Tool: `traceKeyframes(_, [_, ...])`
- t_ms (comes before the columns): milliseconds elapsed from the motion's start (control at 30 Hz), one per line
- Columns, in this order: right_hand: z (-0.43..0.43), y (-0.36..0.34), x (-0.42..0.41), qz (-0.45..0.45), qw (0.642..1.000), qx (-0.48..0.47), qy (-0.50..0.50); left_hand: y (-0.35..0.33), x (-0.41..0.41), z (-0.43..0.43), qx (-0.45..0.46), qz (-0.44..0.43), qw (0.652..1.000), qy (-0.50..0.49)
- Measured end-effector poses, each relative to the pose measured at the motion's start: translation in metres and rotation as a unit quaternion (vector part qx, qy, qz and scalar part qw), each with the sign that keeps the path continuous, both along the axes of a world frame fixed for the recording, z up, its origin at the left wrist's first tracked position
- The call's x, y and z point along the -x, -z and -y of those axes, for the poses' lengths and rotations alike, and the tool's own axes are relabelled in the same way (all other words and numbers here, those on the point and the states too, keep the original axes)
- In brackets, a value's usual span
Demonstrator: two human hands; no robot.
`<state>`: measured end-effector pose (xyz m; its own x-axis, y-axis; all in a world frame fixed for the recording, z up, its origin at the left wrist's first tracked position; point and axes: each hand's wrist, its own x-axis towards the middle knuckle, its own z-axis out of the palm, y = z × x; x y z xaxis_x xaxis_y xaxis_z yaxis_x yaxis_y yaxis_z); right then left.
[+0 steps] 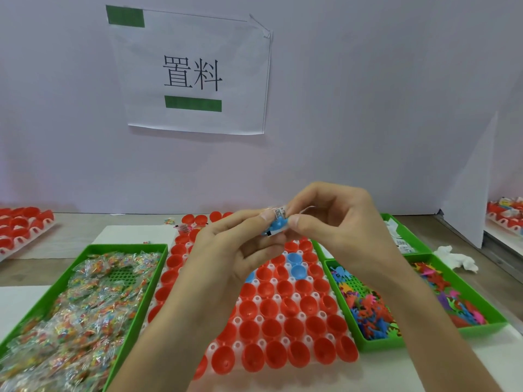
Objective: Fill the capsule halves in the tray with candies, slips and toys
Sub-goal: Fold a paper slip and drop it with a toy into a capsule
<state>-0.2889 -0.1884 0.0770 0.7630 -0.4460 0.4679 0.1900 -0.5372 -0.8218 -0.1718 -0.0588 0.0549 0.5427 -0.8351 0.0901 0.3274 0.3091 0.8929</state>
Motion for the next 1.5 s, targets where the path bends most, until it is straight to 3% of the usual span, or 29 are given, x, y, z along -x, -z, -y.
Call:
traceKeyframes(233, [-0.0016, 0.0035, -0.0050, 0.034, 0.999, -0.014, 0.024, 0.0006, -0.0007, 0.0010, 0.001, -0.002, 1.000, 0.005])
traceKeyframes(433, [0.0018, 0.0056, -0.0044, 0.032, 0.999, -0.009, 0.031, 0.0018, 0.0018, 0.0005, -0.017, 0.124, 0.990, -0.058])
traceKeyframes(767, [0.0044, 0.0057, -0.0025, 0.015, 1.000, 0.007, -0.003, 0.0002, -0.0013, -0.0012, -0.028, 0.179, 0.981, -0.074])
traceKeyframes(900, [0.0045, 0.0066, -0.0019, 0.002, 0.999, 0.037, 0.006, 0.0015, -0.0018, -0.0003, -0.028, 0.181, 0.980, -0.082])
traceKeyframes(1333, [0.0010, 0.0067, -0.0061, 0.050, 0.998, -0.044, -0.021, 0.0030, -0.0029, -0.0008, 0.010, 0.143, 0.986, -0.087])
traceKeyframes(1500, [0.0010, 0.0064, -0.0059, 0.041, 0.999, -0.029, -0.018, -0.0003, -0.0054, -0.0027, 0.009, 0.155, 0.985, -0.069])
